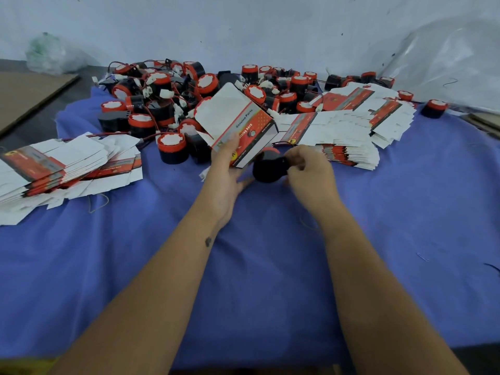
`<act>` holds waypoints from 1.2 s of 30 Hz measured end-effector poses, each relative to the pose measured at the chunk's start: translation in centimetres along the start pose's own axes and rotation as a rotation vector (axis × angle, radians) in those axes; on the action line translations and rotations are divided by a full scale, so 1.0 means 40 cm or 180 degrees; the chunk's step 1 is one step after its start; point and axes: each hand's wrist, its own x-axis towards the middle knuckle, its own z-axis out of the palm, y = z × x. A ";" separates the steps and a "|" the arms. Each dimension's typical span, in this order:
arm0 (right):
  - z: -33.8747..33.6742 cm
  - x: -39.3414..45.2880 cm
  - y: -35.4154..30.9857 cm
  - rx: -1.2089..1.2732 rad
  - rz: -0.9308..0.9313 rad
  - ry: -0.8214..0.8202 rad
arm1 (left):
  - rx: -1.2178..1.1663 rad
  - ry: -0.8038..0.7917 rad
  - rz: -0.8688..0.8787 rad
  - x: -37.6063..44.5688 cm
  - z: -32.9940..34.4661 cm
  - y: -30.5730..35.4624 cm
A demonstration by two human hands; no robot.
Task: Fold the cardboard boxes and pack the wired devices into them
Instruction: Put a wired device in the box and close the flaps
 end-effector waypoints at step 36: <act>0.015 -0.008 0.000 -0.0419 -0.0166 0.0847 | 0.1639 0.0744 0.1038 0.021 -0.055 -0.006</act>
